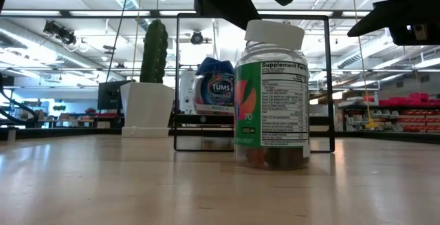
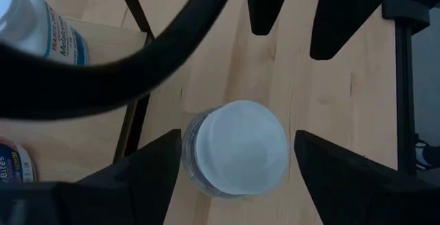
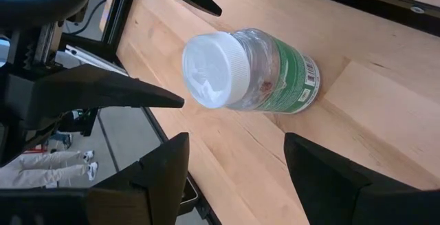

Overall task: Pick and place medicine bottles onto shelf by color
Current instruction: Close the lid of the green medicine bottle

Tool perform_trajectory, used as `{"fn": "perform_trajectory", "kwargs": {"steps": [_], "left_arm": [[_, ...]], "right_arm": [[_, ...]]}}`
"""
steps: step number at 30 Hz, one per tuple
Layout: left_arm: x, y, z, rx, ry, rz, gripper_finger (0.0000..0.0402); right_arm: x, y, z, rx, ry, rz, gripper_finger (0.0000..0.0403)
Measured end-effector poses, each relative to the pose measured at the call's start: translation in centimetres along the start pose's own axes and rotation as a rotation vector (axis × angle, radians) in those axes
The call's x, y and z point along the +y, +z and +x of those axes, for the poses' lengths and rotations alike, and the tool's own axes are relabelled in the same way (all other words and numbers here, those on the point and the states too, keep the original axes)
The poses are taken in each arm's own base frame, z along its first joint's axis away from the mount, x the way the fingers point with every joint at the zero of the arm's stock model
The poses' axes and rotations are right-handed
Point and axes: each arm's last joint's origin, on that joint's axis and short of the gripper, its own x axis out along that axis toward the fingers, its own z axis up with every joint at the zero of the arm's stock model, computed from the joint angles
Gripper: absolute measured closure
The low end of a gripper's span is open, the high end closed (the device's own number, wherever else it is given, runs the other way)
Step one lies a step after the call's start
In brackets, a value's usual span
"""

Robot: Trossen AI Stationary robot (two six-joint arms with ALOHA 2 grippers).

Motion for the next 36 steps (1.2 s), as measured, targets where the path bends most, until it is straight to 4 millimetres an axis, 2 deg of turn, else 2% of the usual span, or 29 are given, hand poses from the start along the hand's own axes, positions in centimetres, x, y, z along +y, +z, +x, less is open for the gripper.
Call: {"fn": "perform_trajectory", "kwargs": {"steps": [9, 19, 23, 27, 33, 36], "left_arm": [[-0.1, 0.2, -0.3, -0.017, -0.011, -0.012, 0.0111], [-2.0, -0.4, -2.0, -0.047, -0.063, 0.033, 0.0111], [-3.5, -0.7, -2.5, -0.104, -0.083, 0.137, 0.0114], [-4.4, -1.3, -3.0, -0.165, 0.017, 0.261, 0.0117], [-4.6, -1.5, -3.2, -0.195, 0.102, 0.395, 0.0117], [-4.3, -1.4, -2.6, -0.186, 0.116, 0.437, 0.011]], "right_arm": [[0.0, 0.0, 0.0, 0.0, 0.001, -0.002, 0.0158], [0.0, -0.9, -0.3, 0.08, 0.01, -0.114, 0.0158], [0.0, -1.6, -0.6, 0.1, 0.016, -0.131, 0.0158], [0.0, -2.4, -1.0, 0.122, 0.022, -0.142, 0.0158], [-0.2, -3.4, -1.5, 0.148, 0.019, -0.129, 0.0158], [-0.2, -3.7, -1.6, 0.155, 0.017, -0.127, 0.0158]]}}
